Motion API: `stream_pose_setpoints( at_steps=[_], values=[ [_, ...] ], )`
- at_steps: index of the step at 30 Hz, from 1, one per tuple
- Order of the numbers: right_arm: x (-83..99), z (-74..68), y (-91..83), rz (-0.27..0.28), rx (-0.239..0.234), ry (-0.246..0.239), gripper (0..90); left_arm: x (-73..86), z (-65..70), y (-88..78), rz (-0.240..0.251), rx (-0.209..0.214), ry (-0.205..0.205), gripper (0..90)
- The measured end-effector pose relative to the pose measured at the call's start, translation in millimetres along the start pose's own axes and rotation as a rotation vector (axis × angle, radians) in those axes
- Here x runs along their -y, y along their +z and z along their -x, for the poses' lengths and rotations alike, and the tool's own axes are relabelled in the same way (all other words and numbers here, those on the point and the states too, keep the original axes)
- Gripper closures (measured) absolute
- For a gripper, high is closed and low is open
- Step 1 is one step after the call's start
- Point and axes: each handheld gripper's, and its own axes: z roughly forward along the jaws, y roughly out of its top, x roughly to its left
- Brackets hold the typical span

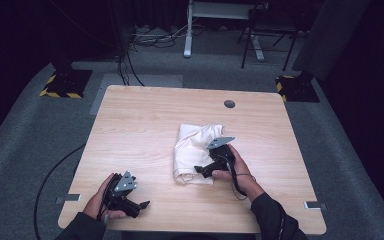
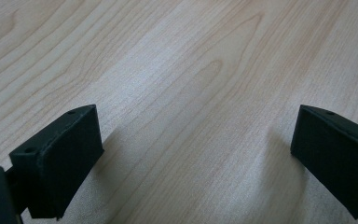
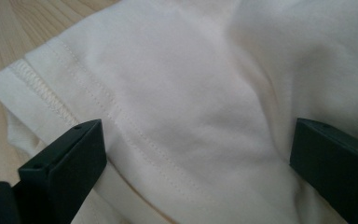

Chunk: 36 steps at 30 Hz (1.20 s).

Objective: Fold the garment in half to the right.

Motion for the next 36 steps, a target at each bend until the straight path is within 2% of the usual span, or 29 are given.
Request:
stream_pose_setpoints(
  at_steps=[8, 10, 16, 19, 21, 27, 36],
  values=[
    [-1.0, -1.4, -5.9, -0.018, 0.02, -0.056, 4.9, 0.0, 0.0, 0.0, 0.0, 0.0, 0.0, 2.0],
    [-0.7, -1.5, -7.3, -0.04, 0.023, -0.076, 4.8, 0.0, 0.0, 0.0, 0.0, 0.0, 0.0, 2.0],
    [1.7, -2.9, -15.7, -0.042, 0.031, -0.126, 4.9, 0.0, 0.0, 0.0, 0.0, 0.0, 0.0, 2.0],
    [2.8, -5.0, -19.4, -0.044, 0.051, -0.15, 5.1, 0.0, 0.0, 0.0, 0.0, 0.0, 0.0, 2.0],
    [3.2, -6.0, -22.3, -0.037, 0.048, -0.16, 5.0, 0.0, 0.0, 0.0, 0.0, 0.0, 0.0, 2.0],
    [4.4, -9.5, -32.1, -0.044, 0.091, -0.201, 5.2, 0.0, 0.1, 0.0, -0.001, 0.0, 0.0, 2.0],
    [7.8, -14.1, -48.6, -0.043, 0.119, -0.233, 5.3, 0.0, 0.0, 0.0, 0.0, 0.0, 0.0, 2.0]
  ],
)
